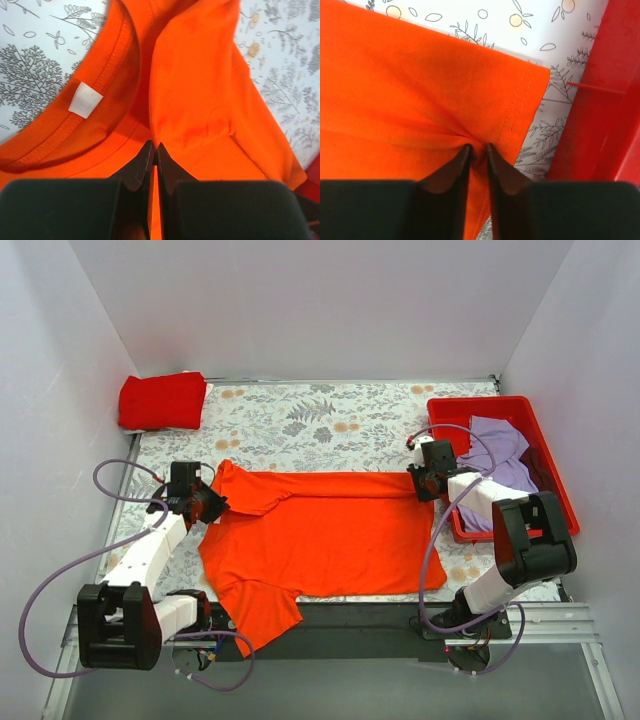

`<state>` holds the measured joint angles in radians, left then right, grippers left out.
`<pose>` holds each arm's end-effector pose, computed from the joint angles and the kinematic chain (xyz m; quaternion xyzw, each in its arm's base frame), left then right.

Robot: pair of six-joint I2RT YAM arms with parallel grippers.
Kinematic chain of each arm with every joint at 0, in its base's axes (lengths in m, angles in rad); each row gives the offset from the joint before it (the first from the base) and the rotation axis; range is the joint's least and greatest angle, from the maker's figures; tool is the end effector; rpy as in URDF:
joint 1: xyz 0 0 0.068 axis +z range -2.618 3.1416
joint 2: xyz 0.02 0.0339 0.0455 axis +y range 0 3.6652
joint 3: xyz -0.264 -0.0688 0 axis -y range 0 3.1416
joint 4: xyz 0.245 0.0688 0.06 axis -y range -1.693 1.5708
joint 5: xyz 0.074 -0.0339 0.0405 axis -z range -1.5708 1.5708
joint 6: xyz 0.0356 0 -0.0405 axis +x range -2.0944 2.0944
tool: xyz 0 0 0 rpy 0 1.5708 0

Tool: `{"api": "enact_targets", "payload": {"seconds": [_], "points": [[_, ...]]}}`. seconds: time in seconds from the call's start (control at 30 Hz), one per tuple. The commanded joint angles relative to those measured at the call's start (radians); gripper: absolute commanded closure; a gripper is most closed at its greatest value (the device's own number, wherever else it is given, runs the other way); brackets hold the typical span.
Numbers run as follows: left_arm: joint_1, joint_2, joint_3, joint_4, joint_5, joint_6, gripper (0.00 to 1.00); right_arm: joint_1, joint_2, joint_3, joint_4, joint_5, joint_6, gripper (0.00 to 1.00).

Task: Fold and stack the t-shirts
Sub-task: Fold the tshirt

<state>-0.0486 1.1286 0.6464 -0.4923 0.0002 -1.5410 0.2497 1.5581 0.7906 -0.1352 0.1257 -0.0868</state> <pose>0.2132 -0.0104 0.2010 -0.6489 0.7019 -0.2097 0.2057 0.2941 0.0704 0.1647 -0.1376 0.9330 -0.0325 0.3310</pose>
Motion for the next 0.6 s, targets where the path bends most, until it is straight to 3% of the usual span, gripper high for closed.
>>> {"api": "enact_targets", "payload": {"seconds": [0.0,0.17,0.57], "points": [[0.004,-0.07,-0.002,0.026,0.037,-0.024,1.0,-0.004,-0.009,0.062,-0.04,0.019,0.044,0.7],[0.004,-0.098,0.01,0.015,0.079,-0.047,1.0,-0.003,-0.07,0.11,-0.081,-0.011,0.059,0.54],[0.004,-0.191,0.033,-0.072,0.13,-0.099,1.0,-0.004,-0.22,0.088,-0.101,-0.113,0.106,0.52]]}}
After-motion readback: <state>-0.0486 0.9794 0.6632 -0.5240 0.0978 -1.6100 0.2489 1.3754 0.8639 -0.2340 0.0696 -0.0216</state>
